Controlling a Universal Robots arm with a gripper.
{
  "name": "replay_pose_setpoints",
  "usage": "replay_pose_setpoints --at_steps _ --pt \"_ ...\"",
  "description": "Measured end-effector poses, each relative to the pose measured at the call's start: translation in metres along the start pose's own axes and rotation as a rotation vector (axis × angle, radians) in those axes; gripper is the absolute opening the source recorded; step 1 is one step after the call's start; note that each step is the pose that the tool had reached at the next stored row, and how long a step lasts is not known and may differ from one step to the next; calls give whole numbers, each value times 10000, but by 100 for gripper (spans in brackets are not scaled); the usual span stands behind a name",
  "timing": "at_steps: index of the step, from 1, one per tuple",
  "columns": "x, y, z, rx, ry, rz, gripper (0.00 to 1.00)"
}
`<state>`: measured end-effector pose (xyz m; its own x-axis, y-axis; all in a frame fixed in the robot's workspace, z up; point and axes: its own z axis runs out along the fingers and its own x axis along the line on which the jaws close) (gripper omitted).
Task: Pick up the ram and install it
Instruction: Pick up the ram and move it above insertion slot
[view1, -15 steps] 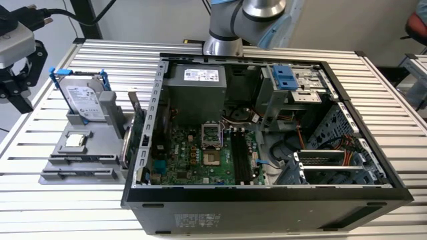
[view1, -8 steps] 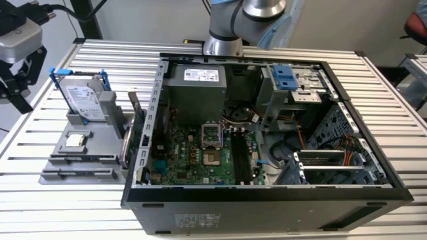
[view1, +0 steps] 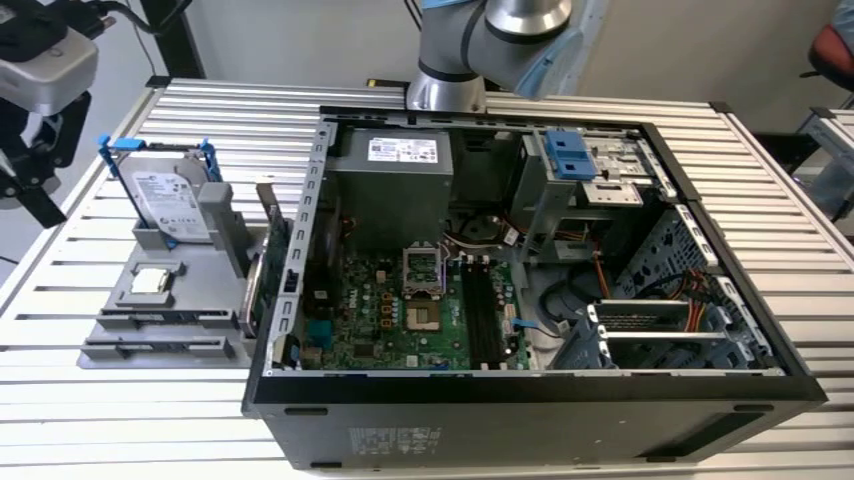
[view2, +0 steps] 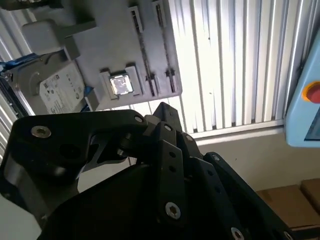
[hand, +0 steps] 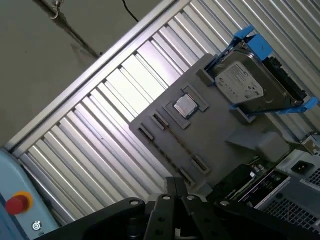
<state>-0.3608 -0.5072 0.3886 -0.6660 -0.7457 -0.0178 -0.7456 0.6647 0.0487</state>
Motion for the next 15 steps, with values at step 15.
replay_pose_setpoints --at_steps 15 --pt "-2 -2 -1 173 -62 -2259 0"
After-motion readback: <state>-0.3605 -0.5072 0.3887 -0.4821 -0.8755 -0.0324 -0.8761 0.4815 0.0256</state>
